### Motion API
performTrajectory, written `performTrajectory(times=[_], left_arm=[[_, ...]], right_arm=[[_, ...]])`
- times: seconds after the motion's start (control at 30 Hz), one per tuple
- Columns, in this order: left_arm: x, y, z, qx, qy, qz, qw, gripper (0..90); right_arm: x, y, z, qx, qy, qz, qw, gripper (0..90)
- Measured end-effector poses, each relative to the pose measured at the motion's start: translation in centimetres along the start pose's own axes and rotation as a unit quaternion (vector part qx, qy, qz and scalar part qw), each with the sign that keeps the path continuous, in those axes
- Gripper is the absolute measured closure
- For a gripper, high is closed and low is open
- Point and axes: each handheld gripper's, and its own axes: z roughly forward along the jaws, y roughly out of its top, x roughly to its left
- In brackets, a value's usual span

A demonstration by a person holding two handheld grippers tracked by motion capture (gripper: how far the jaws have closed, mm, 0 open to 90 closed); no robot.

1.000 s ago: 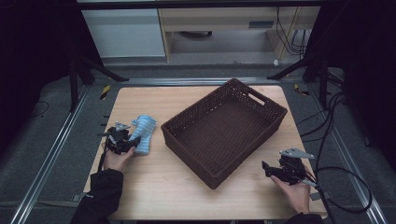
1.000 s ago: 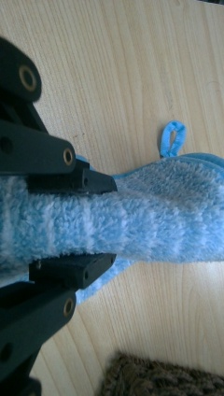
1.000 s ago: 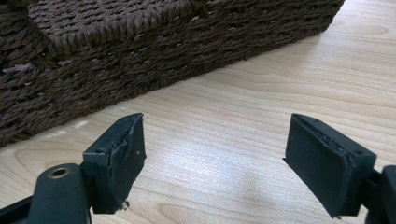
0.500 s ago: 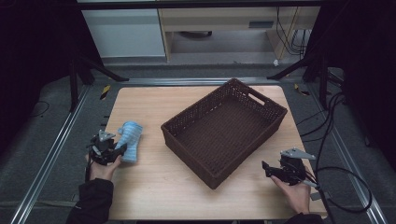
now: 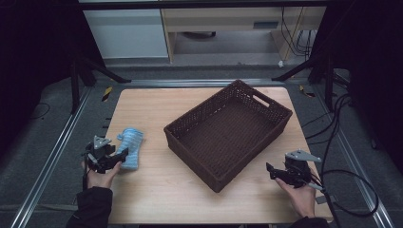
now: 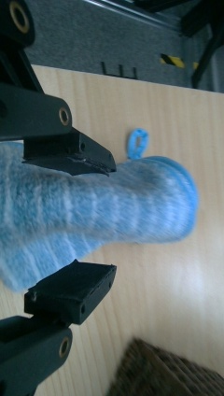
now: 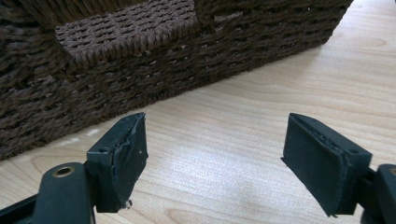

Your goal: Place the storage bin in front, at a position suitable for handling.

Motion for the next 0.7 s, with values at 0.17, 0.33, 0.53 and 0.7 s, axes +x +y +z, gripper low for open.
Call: performTrajectory(times=[0.17, 0.33, 0.53, 0.7], left_arm=[[-0.8, 0.8, -1.2, -0.026, -0.018, 0.001, 0.9995, 42.7], [-2.3, 1.4, -1.4, -0.027, -0.043, 0.008, 0.9987, 41.8], [-3.9, 2.2, -1.6, -0.040, -0.061, 0.017, 0.9972, 38.3], [-5.5, 2.8, -1.4, -0.035, -0.076, 0.020, 0.9963, 36.9]], right_arm=[[0.1, 0.5, -0.3, -0.008, -0.002, 0.001, 1.0000, 23.9], [-0.1, 1.9, -1.1, -0.034, -0.010, 0.007, 0.9993, 26.6], [-0.4, 3.7, -1.4, -0.056, -0.019, 0.004, 0.9983, 28.0], [-0.7, 5.5, -0.9, -0.071, -0.021, 0.006, 0.9972, 28.0]])
